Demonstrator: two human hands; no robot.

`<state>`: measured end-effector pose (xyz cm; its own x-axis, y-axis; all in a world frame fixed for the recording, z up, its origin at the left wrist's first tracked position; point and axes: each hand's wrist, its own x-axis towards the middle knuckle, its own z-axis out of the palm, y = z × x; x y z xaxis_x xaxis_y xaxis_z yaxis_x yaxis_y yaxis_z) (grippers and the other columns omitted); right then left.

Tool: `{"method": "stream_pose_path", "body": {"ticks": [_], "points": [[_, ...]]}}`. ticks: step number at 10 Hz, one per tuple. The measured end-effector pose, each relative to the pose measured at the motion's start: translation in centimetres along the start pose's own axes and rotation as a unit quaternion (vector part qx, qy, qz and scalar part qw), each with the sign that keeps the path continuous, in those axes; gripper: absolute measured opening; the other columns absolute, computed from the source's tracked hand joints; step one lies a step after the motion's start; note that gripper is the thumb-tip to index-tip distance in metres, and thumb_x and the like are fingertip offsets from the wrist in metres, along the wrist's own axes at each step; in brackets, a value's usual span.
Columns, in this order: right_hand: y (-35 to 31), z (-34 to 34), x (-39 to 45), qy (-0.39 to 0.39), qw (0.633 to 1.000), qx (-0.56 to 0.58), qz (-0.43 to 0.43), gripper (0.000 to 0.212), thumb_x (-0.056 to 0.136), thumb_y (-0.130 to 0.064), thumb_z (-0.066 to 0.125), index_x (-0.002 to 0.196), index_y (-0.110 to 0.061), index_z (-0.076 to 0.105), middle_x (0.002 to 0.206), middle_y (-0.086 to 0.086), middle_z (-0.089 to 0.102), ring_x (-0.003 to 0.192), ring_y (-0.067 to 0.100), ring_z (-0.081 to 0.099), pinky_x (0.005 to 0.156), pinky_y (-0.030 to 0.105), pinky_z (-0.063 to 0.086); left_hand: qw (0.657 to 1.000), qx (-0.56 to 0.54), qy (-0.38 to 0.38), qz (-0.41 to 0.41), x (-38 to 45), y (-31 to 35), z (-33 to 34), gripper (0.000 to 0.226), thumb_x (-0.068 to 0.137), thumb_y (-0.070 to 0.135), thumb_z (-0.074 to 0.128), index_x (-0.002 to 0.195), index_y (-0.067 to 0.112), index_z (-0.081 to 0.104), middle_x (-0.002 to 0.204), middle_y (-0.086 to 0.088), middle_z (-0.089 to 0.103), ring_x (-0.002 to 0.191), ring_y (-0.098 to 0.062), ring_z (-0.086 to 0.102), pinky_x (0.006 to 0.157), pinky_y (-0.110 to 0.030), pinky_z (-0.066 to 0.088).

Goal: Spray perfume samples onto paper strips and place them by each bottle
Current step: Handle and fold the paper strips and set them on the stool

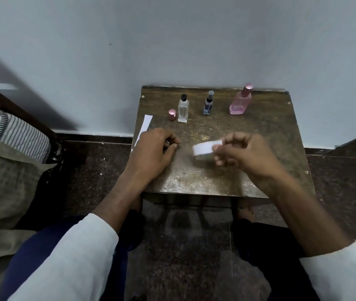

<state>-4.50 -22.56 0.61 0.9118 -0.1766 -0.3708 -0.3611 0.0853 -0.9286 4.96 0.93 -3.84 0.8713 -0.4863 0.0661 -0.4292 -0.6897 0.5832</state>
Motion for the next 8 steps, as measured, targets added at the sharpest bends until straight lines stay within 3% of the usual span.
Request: {"method": "stream_pose_path", "body": {"ticks": [1,2,3,4,5,6,7,8], "points": [[-2.4,-1.0,-1.2,-0.270,0.840,0.471,0.002,0.016,0.085,-0.003,0.079,0.100,-0.005,0.073,0.079,0.007,0.067,0.071,0.012,0.066,0.064,0.016,0.058,1.000,-0.008,0.010,-0.011,0.0,-0.1,0.0,0.011,0.096,0.016,0.073,0.099,0.026,0.078,0.094,0.015,0.071,0.078,0.007,0.062,0.069,-0.005,0.042],[-2.9,-2.0,-1.0,-0.259,0.801,0.539,0.037,0.010,0.089,0.001,0.073,0.089,-0.006,0.066,0.079,0.008,0.064,0.071,0.014,0.063,0.061,0.017,0.058,1.000,-0.009,0.004,-0.007,-0.1,0.0,0.2,0.011,0.096,0.017,0.074,0.099,0.027,0.077,0.095,0.013,0.072,0.080,0.002,0.064,0.070,-0.008,0.044],[-1.1,-1.5,-0.5,-0.012,0.998,0.046,0.039,0.013,0.080,0.003,0.080,0.082,-0.004,0.069,0.067,0.010,0.069,0.059,0.017,0.063,0.050,0.016,0.053,1.000,-0.004,-0.003,-0.007,-0.3,0.0,0.3,0.012,0.094,0.017,0.075,0.097,0.029,0.075,0.094,0.014,0.070,0.080,0.004,0.064,0.068,-0.007,0.042],[-0.8,-1.6,-0.6,-0.011,0.999,0.022,0.040,0.017,0.074,0.001,0.083,0.075,-0.007,0.068,0.064,0.012,0.068,0.053,0.015,0.062,0.045,0.015,0.049,1.000,-0.004,-0.007,-0.011,-0.3,0.1,0.3,0.012,0.094,0.017,0.075,0.097,0.029,0.076,0.093,0.016,0.069,0.079,0.004,0.063,0.068,-0.008,0.042],[-2.7,-2.3,-1.8,-0.245,0.893,0.377,0.024,0.017,0.079,0.000,0.081,0.088,-0.008,0.068,0.072,0.008,0.063,0.059,0.008,0.060,0.047,0.010,0.045,1.000,-0.003,-0.004,-0.009,-0.2,0.5,0.2,0.012,0.094,0.017,0.075,0.097,0.029,0.076,0.093,0.016,0.069,0.080,0.001,0.064,0.068,-0.008,0.040],[-2.9,-2.8,-1.8,-0.297,0.806,0.510,0.041,0.013,0.086,0.002,0.076,0.091,-0.003,0.066,0.078,0.011,0.062,0.065,0.012,0.061,0.052,0.012,0.050,1.000,-0.005,-0.008,-0.009,-0.2,0.9,0.1,0.010,0.095,0.017,0.075,0.098,0.027,0.077,0.092,0.017,0.068,0.081,0.002,0.064,0.068,-0.005,0.038],[-1.2,-2.0,-1.0,-0.042,0.998,-0.027,0.037,0.012,0.079,-0.001,0.084,0.080,-0.002,0.072,0.072,0.018,0.069,0.058,0.016,0.062,0.050,0.019,0.052,1.000,-0.002,-0.009,-0.009,-0.3,1.0,0.2,0.012,0.095,0.015,0.075,0.095,0.027,0.075,0.090,0.018,0.065,0.079,0.003,0.062,0.068,-0.006,0.039],[-0.8,-1.7,-1.3,-0.030,0.998,0.002,0.046,0.013,0.074,0.001,0.083,0.075,-0.004,0.071,0.063,0.012,0.069,0.052,0.014,0.061,0.044,0.016,0.048,1.000,-0.003,-0.011,-0.013,-0.3,0.9,0.1,0.011,0.095,0.016,0.074,0.099,0.025,0.078,0.090,0.018,0.066,0.080,0.006,0.062,0.067,-0.003,0.039]]}}
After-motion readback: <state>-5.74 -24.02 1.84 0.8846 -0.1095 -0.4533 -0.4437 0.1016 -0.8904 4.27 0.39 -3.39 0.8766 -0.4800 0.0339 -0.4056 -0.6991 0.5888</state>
